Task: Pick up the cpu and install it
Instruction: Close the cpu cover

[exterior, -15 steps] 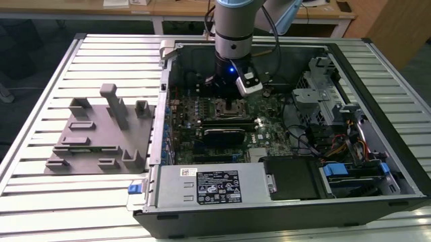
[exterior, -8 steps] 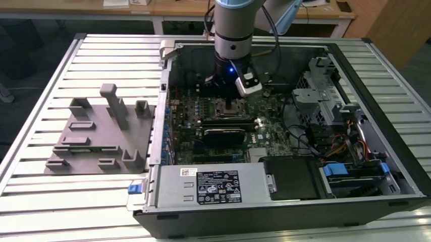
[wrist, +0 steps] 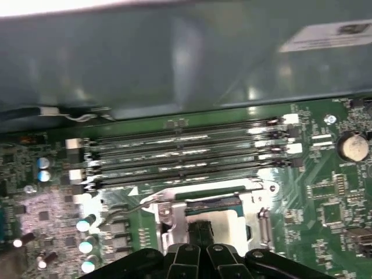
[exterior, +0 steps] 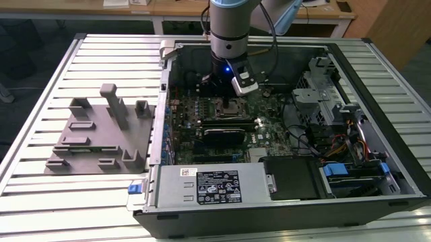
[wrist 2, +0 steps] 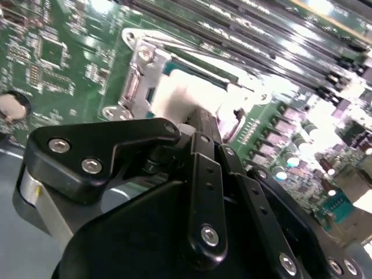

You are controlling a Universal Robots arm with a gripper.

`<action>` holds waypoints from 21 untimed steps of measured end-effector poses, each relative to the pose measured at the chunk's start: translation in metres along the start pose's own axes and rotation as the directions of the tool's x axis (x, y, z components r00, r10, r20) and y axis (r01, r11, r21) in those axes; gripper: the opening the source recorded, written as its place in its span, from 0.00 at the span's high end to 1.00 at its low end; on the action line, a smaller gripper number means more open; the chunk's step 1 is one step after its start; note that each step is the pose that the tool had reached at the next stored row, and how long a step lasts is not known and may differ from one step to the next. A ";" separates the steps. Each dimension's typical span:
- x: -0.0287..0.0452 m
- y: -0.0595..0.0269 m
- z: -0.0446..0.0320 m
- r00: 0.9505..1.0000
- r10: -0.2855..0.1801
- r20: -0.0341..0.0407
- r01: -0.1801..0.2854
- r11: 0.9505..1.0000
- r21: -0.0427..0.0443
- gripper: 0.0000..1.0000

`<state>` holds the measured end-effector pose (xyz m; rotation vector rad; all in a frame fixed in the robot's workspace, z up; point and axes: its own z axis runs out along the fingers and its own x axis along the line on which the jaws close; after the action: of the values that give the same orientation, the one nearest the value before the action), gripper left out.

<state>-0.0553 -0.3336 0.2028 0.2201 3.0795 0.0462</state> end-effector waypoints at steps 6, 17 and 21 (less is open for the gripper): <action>0.0053 -0.0013 -0.0003 1.000 0.002 -0.003 -0.002 1.000 -0.030 0.89; 0.0097 -0.0070 -0.0007 1.000 0.003 -0.007 -0.003 0.998 -0.057 0.89; 0.0104 -0.0104 -0.0004 1.000 0.004 -0.008 -0.004 0.998 -0.066 0.89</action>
<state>-0.0671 -0.3424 0.2023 0.2237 3.0791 0.1489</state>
